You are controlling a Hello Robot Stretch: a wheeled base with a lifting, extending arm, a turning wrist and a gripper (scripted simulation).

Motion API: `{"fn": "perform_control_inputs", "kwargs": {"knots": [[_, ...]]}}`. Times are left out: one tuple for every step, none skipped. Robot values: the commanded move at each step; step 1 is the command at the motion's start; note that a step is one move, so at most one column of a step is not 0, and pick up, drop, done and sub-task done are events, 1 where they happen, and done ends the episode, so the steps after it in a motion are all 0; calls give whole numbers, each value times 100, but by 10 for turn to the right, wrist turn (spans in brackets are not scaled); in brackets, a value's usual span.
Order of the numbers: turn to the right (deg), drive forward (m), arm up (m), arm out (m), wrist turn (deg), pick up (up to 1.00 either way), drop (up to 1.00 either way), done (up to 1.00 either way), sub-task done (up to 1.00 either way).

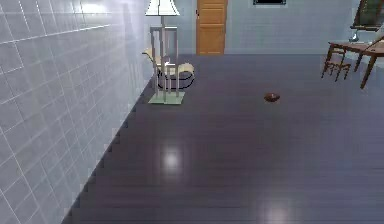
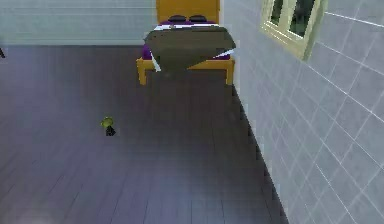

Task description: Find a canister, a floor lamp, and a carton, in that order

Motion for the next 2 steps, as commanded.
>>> {"fn": "perform_control_inputs", "kwargs": {"knots": [[450, 0, 0, 0, 0, 0, 0, 0, 0], [450, 0, 0, 0, 0, 0, 0, 0, 0]]}}
